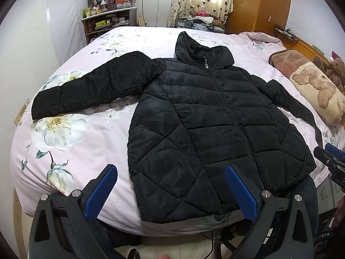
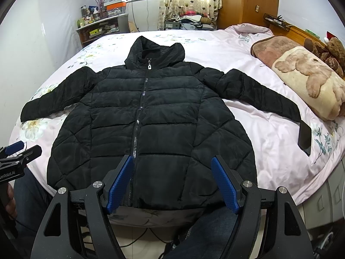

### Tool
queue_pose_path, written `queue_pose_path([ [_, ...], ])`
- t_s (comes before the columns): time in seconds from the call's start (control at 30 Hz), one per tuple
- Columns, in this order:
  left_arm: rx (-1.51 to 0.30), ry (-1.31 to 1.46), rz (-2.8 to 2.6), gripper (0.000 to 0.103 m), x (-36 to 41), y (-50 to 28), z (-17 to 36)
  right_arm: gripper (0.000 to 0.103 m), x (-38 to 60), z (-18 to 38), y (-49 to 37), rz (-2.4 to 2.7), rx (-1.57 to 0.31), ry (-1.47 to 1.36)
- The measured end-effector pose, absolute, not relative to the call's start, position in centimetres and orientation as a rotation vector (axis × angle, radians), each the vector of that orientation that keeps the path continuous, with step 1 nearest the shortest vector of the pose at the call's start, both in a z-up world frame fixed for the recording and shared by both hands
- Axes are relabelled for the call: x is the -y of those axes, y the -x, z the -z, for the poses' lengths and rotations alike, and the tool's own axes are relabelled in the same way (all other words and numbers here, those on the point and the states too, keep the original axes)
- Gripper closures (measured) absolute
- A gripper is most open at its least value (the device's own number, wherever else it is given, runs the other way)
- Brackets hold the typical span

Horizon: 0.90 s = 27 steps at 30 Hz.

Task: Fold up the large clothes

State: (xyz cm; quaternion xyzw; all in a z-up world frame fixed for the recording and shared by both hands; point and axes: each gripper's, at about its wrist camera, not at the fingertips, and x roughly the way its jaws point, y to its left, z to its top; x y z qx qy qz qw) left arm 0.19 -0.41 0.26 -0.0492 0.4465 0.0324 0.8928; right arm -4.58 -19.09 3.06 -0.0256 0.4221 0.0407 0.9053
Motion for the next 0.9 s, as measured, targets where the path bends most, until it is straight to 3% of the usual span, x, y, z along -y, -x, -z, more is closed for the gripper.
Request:
queue_pose_path([
  [0.9,-0.926,0.101,-0.068,0.002,0.47,-0.15,-0.32,0.029,19.22,-3.02,4.62,-0.086,-0.872,0.052],
])
